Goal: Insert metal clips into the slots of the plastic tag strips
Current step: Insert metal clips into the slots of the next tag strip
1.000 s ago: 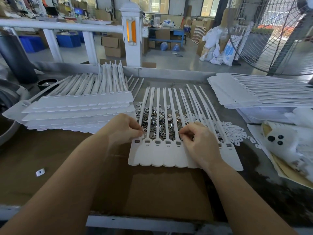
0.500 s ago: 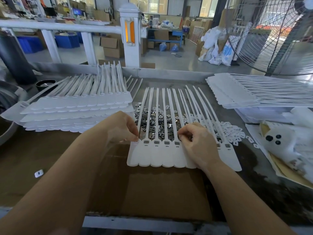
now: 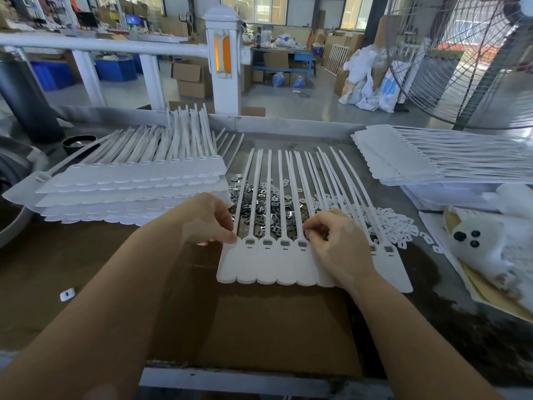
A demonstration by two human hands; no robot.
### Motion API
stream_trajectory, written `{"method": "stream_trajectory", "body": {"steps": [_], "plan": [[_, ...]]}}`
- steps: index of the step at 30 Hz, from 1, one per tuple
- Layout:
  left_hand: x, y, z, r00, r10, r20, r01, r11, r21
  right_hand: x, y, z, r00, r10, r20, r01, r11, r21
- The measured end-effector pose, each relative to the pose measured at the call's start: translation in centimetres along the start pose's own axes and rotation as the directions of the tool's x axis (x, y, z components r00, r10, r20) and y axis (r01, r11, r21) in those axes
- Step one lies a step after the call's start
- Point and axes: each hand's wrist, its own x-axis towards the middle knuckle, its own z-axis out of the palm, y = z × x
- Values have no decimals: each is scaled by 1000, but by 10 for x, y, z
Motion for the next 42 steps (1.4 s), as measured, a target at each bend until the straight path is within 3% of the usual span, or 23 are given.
{"method": "stream_trajectory", "body": {"steps": [3,11,14,18,21,25,36,42], "plan": [[-1,4,1,999,39,-18,-38,997,63,1,0,-1,1000,25,19,-25,1000,-1],[6,22,23,966,91,-244,-62,991,121,8,-1,-7,989,106,107,-108,994,16],[8,28,33,957,139,-253,-108,985,132,9,-2,-9,985,109,131,-113,993,28],[11,38,58,929,309,-204,-268,941,208,12,-2,-14,980,117,164,-128,990,57],[11,41,81,897,419,-144,-365,884,293,19,4,-18,985,145,90,-147,989,17],[14,39,93,911,400,-104,-337,864,375,27,17,-25,979,204,-27,-205,968,-145],[12,39,93,913,389,-125,-328,881,340,48,28,-13,945,305,118,-238,889,-391],[13,39,93,912,391,-122,-332,881,335,48,29,-11,954,293,67,-247,890,-383]]}}
